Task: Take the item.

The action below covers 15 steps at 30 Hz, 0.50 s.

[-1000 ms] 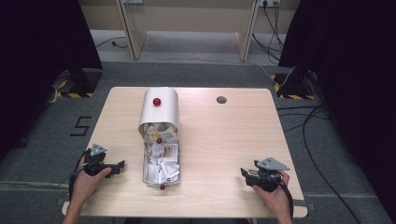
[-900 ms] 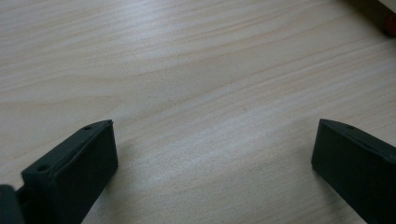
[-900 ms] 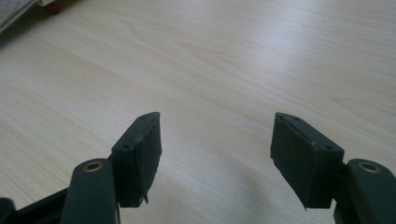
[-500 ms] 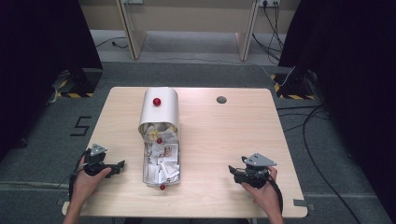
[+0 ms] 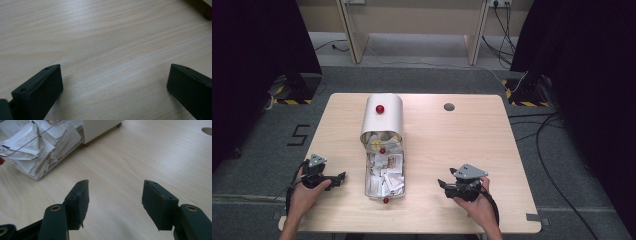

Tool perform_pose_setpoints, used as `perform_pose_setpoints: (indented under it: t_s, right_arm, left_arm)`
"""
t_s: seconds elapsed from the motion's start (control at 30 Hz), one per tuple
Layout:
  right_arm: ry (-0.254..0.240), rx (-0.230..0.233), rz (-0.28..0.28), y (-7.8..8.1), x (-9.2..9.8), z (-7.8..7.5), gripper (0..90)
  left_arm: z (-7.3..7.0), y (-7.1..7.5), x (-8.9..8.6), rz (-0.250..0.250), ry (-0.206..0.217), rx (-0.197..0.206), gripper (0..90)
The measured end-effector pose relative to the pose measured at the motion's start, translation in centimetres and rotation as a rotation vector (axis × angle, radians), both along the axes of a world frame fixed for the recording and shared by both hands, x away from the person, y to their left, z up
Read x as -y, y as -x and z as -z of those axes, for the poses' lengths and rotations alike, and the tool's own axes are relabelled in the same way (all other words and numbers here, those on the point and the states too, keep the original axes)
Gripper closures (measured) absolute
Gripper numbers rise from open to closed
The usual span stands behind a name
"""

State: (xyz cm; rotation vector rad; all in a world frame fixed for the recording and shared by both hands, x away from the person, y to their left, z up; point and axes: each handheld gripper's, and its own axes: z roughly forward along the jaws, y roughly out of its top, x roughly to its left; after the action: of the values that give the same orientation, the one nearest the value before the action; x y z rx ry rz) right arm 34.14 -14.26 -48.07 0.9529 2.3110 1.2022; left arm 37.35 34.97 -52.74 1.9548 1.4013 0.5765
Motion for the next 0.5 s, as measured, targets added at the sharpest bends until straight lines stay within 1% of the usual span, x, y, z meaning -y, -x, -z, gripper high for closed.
perform_pose_setpoints:
  t_s: [0.07,0.2,0.37,0.4,0.43,0.5]
  right_arm:
    - [-0.005,0.009,-0.021,-0.1,-0.8,-0.2,42.4]
    - [-0.020,0.024,-0.046,-0.2,-1.6,-0.8,44.3]
    - [-0.027,0.040,-0.072,-0.3,-2.5,-1.5,45.2]
    - [-0.037,0.044,-0.086,-0.3,-2.9,-1.8,45.9]
    - [-0.037,0.044,-0.086,-0.3,-2.9,-1.8,45.9]
    - [-0.043,0.053,-0.104,-0.4,-3.6,-2.2,46.5]
  left_arm:
    - [0.0,0.0,0.0,0.000,0.000,0.000,0.0]
    - [0.0,0.0,0.0,0.000,0.000,0.000,0.0]
    - [0.0,0.0,0.0,0.000,0.000,0.000,0.0]
    - [0.0,0.0,0.0,0.000,0.000,0.000,0.0]
    - [0.0,0.0,0.0,0.000,0.000,0.000,0.0]
    - [0.0,0.0,0.0,0.001,-0.001,-0.001,0.0]
